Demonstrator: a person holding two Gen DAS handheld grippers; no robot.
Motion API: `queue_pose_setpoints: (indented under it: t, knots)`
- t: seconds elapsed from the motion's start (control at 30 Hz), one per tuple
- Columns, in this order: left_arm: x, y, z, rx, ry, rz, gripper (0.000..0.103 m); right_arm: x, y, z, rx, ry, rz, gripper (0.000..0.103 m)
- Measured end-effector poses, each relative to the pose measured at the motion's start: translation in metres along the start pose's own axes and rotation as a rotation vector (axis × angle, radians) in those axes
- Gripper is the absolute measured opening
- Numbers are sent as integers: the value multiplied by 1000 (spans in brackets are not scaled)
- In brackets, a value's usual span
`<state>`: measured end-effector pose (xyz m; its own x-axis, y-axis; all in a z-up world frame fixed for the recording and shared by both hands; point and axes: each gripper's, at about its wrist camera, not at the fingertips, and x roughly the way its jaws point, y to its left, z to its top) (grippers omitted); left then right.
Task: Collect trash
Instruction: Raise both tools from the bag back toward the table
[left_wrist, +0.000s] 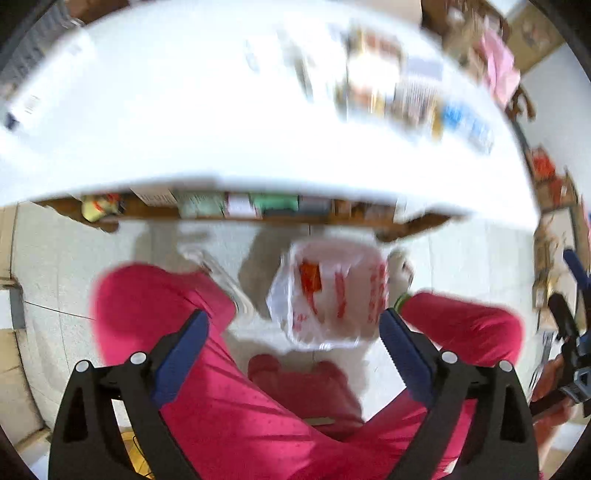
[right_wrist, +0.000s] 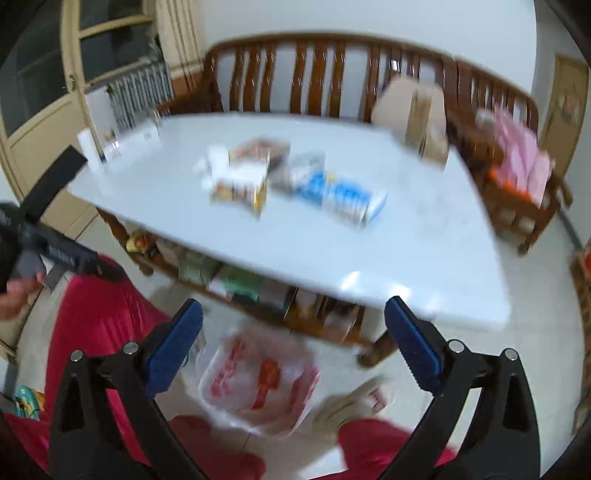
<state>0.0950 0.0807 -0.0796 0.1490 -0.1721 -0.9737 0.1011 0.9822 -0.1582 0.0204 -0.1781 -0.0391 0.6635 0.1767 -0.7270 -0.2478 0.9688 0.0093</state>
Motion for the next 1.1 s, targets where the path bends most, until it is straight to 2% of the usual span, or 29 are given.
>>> queue_pose_setpoints:
  t: [0.13,0.17,0.3,0.4,0.6,0.73,1.1]
  knots:
    - [-71,4,28,-26,-140,80,92,-35,-13,42,-56,-76,-7,96]
    - [-84,4,33,-32,-153,84,93,-44,-17,53,-70,-90,-5,96]
    - [-125,0,53,-52,-171,11,95,-70,-23,93,-112,-122,23,96]
    - [-142,-8,70,-68,-185,20,95,-83,-27,123,-152,-128,49,96]
    - [-142,-23,94,-67,-159,44,95,-87,-41,166,-169,-146,70,96]
    - [-133,-22,113,-133,-156,33,95,-82,-49,184,-176,-161,79,96]
    - [-87,-20,154,-202,-73,33,95,-48,-47,208,-243,-108,102,96]
